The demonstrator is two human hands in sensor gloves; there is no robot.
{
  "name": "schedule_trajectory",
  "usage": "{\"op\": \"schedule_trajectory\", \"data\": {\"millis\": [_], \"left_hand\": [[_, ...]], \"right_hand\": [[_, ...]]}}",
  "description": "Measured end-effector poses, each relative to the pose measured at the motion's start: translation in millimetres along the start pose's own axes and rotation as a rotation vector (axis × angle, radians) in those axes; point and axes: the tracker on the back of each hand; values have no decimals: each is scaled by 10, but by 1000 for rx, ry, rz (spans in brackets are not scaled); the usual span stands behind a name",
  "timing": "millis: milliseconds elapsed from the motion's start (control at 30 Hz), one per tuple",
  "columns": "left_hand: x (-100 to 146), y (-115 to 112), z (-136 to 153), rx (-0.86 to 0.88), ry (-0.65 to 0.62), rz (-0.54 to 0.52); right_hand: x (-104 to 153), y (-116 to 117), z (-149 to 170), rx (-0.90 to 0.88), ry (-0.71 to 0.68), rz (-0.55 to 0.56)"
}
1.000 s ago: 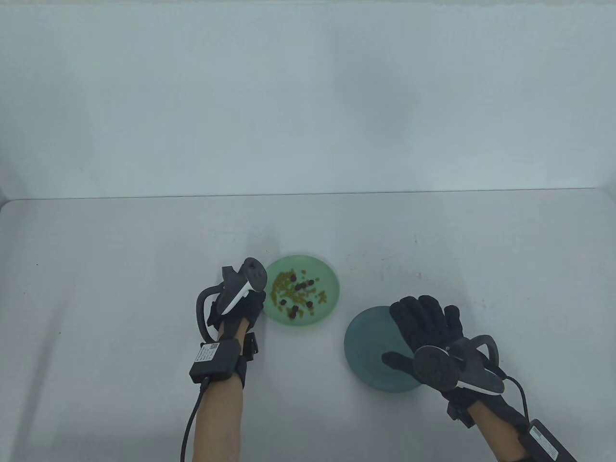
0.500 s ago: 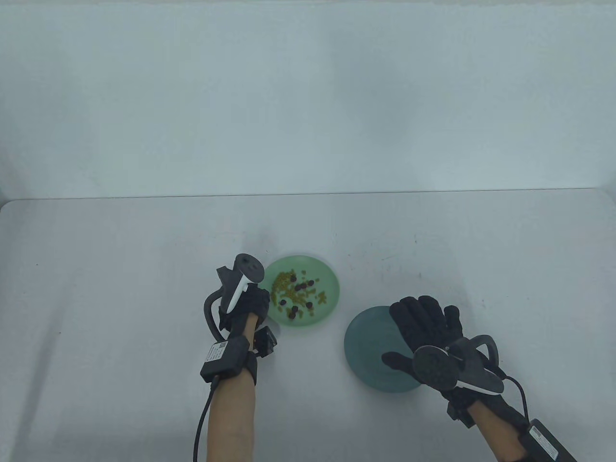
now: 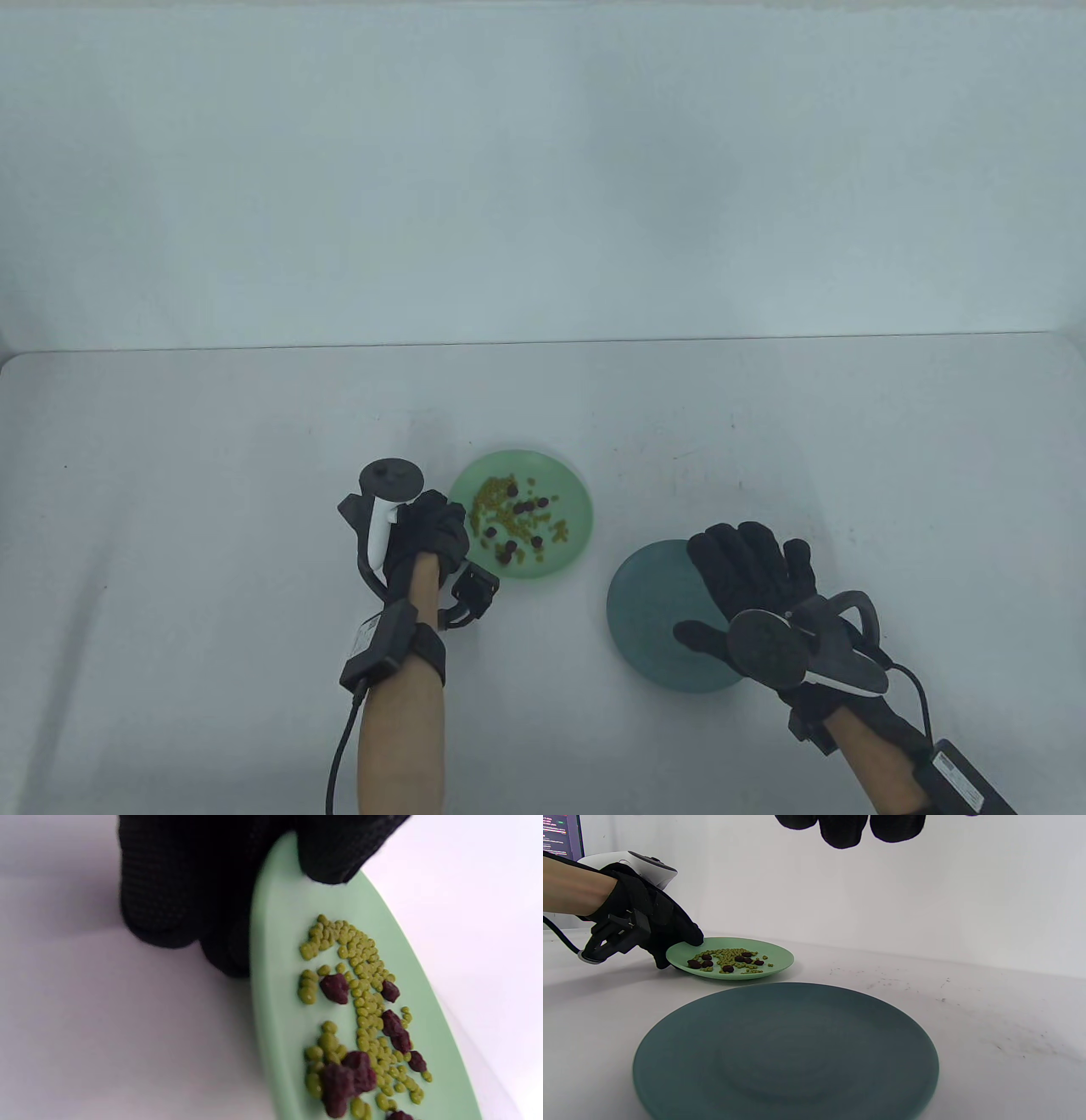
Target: Pick cranberries with hand pinch into plate
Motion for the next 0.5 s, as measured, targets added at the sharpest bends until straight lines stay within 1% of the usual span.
{"op": "schedule_trajectory", "data": {"millis": [233, 367, 500], "left_hand": [[28, 38, 23, 34, -32, 25], [112, 121, -6, 44, -59, 33], [270, 236, -58, 24, -99, 33]], "right_hand": [[0, -2, 2, 3, 3, 0], [-2, -2, 5, 2, 6, 0], [-3, -1, 4, 2, 4, 0]]}}
Point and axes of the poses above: the tracker on the back of each hand, its own z axis roughly to the little-finger side, its own x axis roughly from the fingertips to the wrist, y = z × x, and after that the axes turned 8 degrees about z, right-handed
